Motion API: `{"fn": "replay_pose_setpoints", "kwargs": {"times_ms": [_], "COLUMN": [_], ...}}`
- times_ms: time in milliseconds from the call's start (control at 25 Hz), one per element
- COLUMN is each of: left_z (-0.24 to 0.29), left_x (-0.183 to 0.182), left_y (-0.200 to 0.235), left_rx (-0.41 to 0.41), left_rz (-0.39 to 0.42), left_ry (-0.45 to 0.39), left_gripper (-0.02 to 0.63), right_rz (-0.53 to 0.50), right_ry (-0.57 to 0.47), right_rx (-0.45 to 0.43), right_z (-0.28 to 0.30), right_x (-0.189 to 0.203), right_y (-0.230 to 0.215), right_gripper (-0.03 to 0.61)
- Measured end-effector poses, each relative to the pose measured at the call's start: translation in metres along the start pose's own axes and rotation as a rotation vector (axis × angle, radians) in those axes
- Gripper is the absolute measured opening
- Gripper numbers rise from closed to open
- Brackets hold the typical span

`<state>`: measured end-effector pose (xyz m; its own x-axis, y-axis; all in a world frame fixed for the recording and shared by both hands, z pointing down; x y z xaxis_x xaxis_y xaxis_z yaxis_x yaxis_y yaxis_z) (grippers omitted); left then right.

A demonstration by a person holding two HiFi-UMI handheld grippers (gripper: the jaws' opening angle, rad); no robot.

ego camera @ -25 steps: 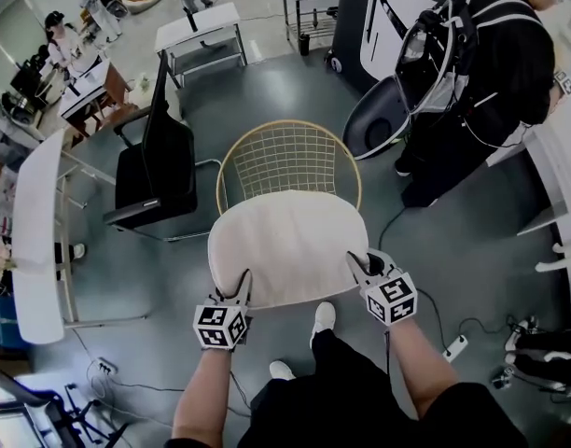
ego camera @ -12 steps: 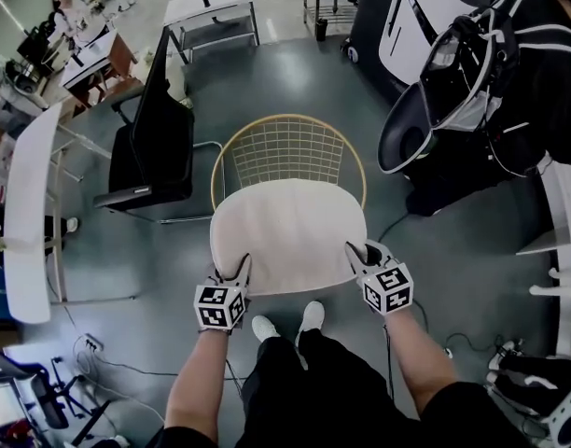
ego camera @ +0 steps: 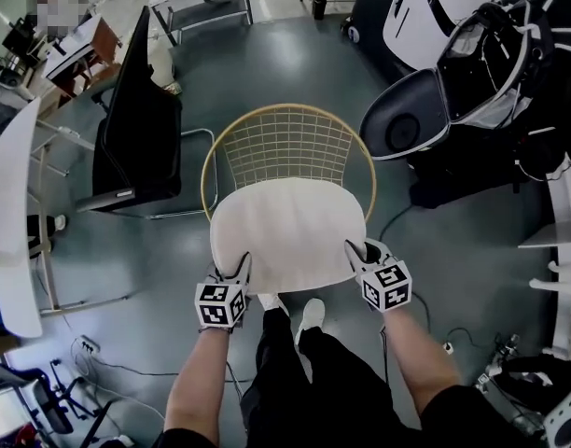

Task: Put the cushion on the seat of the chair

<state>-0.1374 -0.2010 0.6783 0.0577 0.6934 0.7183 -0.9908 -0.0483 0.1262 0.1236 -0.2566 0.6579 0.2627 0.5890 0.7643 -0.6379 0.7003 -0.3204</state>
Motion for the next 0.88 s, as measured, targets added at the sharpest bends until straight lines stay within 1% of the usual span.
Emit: {"fn": "replay_pose_setpoints", "kwargs": {"times_ms": [160,520,720,880], "left_z": [0.043,0.138,0.185,0.211], "left_x": [0.006,0.039,0.057,0.068], "left_y": [0.014,0.041,0.052,0.055], "left_rx": [0.022,0.055,0.051,0.044], "left_rz": [0.007,0.048,0.063,0.075], "left_ry": [0.022,0.100,0.132,0.155], "left_gripper": [0.127,0.143,0.152,0.160], "right_rz": [0.022,0.073,0.097,0.119], "right_ry": [0.018,0.077,0.095,0.117], "right_rx": [0.018,0.057,0.086,0.108], "right_z": [0.034,0.108,0.140,0.158], "right_x": [0.012,0.060,0.082,0.098], "right_y": [-0.024,-0.073,-0.095,-0.110], "right_gripper": [0.066,0.067,0.069,0.071]}}
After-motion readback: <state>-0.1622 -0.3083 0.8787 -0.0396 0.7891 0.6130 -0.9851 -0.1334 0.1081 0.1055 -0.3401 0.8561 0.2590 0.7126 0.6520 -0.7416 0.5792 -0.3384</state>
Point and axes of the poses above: the fingertips, and each gripper's own axes: z forward along the fingers, y to its left, x out of its underside, the point moved 1 cm from there along -z, backward along the fingers, and after that the axes turned 11 degrees about -x, right-handed, at the moved point
